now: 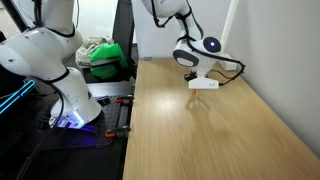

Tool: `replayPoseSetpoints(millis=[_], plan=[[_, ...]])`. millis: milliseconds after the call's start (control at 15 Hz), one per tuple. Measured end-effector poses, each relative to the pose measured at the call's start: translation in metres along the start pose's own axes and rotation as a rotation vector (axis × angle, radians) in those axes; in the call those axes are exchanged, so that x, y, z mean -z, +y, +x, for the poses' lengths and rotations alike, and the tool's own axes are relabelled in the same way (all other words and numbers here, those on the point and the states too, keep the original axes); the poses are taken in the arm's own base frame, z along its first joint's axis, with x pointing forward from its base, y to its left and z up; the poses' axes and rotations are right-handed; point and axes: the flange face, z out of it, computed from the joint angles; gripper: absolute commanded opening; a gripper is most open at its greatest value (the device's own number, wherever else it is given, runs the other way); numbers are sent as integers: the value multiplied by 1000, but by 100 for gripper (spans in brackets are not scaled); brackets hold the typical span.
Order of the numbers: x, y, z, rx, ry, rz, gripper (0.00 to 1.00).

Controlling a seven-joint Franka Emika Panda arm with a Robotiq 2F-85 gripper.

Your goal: Put the pen in the mug

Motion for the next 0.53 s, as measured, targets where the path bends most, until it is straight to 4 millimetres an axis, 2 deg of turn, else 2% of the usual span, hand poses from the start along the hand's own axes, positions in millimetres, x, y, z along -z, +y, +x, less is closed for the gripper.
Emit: replayPoseSetpoints(millis=[267,533], plan=[[17,5,-17,-25,90,-56,3],[22,7,-24,-25,154,-92,3]])
